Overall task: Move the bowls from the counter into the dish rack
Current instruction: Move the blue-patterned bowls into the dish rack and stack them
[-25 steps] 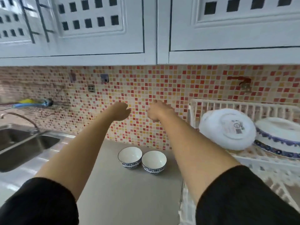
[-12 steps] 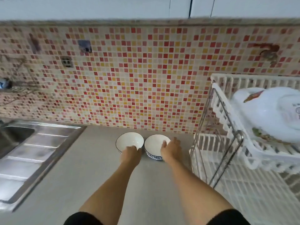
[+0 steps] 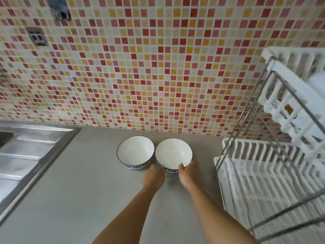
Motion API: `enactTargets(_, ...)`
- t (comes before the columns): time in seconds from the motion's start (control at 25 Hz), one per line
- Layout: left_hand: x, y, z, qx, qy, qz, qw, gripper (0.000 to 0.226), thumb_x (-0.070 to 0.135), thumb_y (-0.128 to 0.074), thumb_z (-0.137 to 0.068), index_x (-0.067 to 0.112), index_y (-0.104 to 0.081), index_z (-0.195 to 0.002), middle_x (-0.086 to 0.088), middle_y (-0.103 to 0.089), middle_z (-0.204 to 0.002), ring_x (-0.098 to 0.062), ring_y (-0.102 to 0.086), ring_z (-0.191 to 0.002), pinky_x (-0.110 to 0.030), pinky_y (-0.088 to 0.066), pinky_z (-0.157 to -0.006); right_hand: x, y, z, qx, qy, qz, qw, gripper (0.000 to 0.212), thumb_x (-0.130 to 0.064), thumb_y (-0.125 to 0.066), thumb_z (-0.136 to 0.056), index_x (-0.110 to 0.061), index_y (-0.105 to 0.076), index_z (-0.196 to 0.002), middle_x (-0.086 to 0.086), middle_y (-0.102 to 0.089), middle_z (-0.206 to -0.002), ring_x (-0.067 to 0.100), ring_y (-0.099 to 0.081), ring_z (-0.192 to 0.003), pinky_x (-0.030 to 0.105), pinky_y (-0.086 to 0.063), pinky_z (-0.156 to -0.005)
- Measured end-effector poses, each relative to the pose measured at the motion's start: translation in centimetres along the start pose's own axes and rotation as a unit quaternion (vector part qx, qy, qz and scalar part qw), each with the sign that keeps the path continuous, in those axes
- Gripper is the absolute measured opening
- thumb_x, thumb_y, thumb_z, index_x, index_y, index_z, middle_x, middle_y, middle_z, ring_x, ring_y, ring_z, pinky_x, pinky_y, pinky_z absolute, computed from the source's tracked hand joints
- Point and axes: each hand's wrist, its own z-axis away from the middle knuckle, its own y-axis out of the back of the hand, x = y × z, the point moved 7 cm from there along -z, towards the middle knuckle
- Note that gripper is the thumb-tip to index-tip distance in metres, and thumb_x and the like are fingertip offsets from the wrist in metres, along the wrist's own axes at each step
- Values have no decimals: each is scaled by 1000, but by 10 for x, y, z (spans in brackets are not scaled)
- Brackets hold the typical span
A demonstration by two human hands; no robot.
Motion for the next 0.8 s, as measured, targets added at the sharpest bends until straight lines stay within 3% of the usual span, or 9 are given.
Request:
enactTargets(0.16,-7,-8,0,-14,48,110,993,39,25,-47,-89,3,-50,-121,-20,-63,-117,-40,-64,-104,-47,-54,-90,12,0,10,-8,-11,-14,1000,44,-15,-48,-88,4,-45,-127,23,-60,-123,36,-60,-108,35,-49,-87)
enactTargets(0.24,-12,-2,8,-9,58,120,991,40,17,-48,-86,6,-50,-125,-21,-63,-119,-40,-66,-99,-49,-56,-87,24,6,31,-18,-1,-49,999,41,-11,-48,-87,2,-46,-125,20,-62,-121,34,-63,-97,35,-52,-84)
enactTargets(0.32,-18,5,20,-21,74,123,989,39,15,-47,-89,8,-48,-127,-19,-61,-119,-35,-66,-80,-48,-60,-77,35,10,52,-49,20,-121,991,38,-3,-45,-88,-2,-44,-125,12,-61,-117,14,-62,-71,22,-54,-69)
enactTargets(0.4,-27,8,45,-65,109,120,985,38,19,-46,-91,13,-44,-128,-17,-58,-115,-26,-63,-62,-39,-62,-59,50,17,77,-77,40,-123,989,42,-1,-44,-87,-10,-43,-128,4,-60,-113,0,-57,-64,6,-45,-51)
enactTargets(0.48,-39,6,76,-112,134,101,980,37,29,-44,-92,18,-42,-127,-16,-61,-106,-25,-63,-55,-30,-58,-48,72,20,102,-103,51,-104,988,43,-3,-44,-88,-16,-42,-129,-1,-57,-113,5,-59,-73,6,-45,-55)
enactTargets(0.56,-52,5,103,-139,126,53,981,35,36,-40,-93,17,-45,-122,-14,-65,-92,-30,-67,-60,-28,-57,-49,91,21,120,-130,61,-108,984,44,-4,-43,-89,-21,-41,-129,-3,-55,-116,9,-57,-86,10,-49,-67)
enactTargets(0.68,-62,7,120,-133,99,79,983,35,35,-37,-96,18,-46,-125,-15,-63,-95,-36,-70,-74,-39,-62,-64,106,18,126,-172,33,-148,973,42,-5,-39,-92,-20,-39,-131,1,-53,-121,6,-57,-87,21,-56,-61)
enactTargets(0.8,-63,6,128,-117,72,156,978,36,26,-37,-99,20,-45,-133,-10,-57,-105,-30,-66,-75,-49,-61,-69,106,13,129,-204,-5,-200,958,43,-15,-34,-97,-31,-31,-137,-3,-45,-131,16,-55,-103,33,-59,-59)
